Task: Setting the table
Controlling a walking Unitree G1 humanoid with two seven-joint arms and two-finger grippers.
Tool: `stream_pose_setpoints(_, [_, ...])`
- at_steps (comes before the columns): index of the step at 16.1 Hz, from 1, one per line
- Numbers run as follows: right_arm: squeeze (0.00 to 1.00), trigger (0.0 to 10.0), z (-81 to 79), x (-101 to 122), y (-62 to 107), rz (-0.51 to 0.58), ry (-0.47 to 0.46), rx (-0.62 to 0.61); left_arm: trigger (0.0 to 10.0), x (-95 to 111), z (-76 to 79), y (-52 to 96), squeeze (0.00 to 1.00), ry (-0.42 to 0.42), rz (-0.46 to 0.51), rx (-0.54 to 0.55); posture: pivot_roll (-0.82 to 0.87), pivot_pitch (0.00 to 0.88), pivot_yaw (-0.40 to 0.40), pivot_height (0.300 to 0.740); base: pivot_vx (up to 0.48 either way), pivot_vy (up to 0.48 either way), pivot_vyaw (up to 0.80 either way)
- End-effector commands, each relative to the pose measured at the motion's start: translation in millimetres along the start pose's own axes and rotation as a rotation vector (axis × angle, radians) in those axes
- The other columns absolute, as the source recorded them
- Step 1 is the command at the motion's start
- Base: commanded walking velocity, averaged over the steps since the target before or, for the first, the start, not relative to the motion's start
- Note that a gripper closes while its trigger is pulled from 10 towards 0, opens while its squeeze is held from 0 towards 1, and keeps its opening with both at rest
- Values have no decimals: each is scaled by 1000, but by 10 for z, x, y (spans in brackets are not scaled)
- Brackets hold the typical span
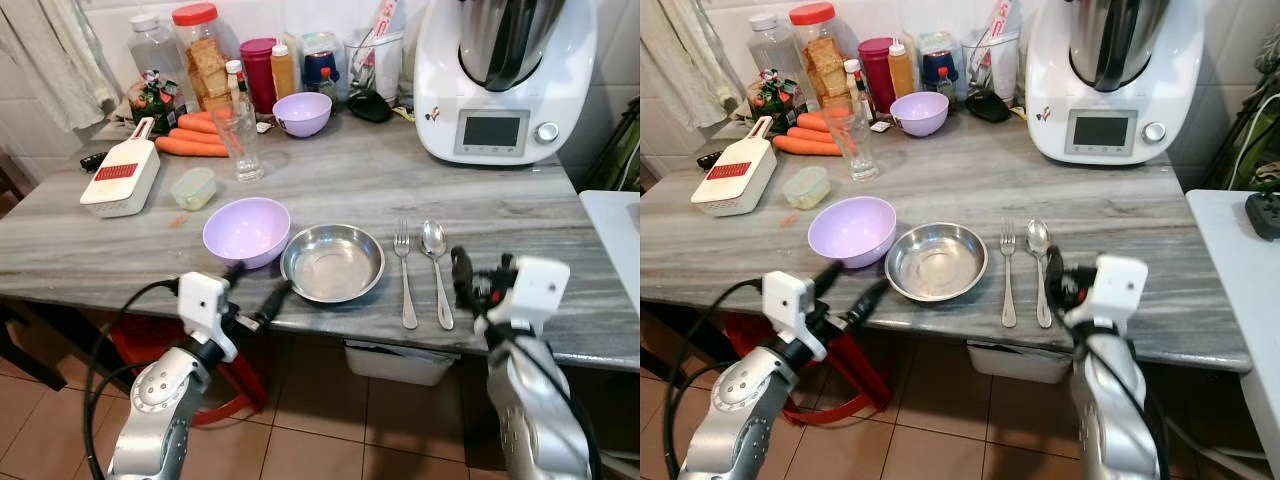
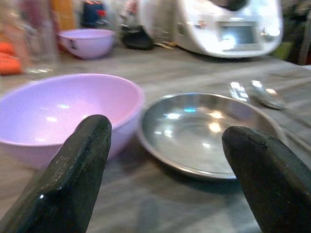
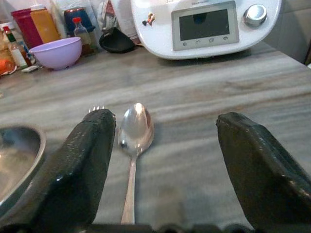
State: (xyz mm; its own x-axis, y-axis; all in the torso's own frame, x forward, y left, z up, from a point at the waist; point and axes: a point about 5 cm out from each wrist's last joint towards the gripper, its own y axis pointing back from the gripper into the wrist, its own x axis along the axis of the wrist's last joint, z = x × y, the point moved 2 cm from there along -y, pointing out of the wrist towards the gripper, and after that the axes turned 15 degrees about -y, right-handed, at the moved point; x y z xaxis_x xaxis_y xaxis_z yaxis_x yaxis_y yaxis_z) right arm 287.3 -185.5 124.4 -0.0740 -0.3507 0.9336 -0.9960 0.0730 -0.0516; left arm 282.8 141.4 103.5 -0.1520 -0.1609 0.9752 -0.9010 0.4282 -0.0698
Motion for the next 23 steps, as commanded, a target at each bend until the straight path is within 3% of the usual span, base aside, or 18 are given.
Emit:
stream_pose_setpoints(1, [1000, 10000, -84, 63, 20, 27, -2, 35, 10000, 4, -73, 24, 0, -63, -13, 52, -86, 7, 120, 740, 0, 0, 0])
stream_pose_setpoints(3, [1000, 10000, -115, 77, 47, 29, 9, 65, 10000, 19, -156, 17, 0, -91, -34, 142, -83, 10, 116, 740, 0, 0, 0])
stream_pose_setpoints(19, [1000, 10000, -124, 79, 59, 31, 22, 73, 10000, 11, -164, 15, 0, -96, -43, 163, -83, 10, 116, 740, 0, 0, 0])
stream_pose_setpoints(20, [0, 10000, -154, -5, 33, -2, 13, 74, 10000, -50, -125, -28, 0, -107, -79, 175, -78, 12, 117, 740, -251, 0, 0])
stream_pose_setpoints(23, [0, 10000, -165, -43, 18, -17, 4, 71, 10000, -77, -106, -47, 0, -108, -92, 172, -79, 12, 118, 740, -252, 0, 0])
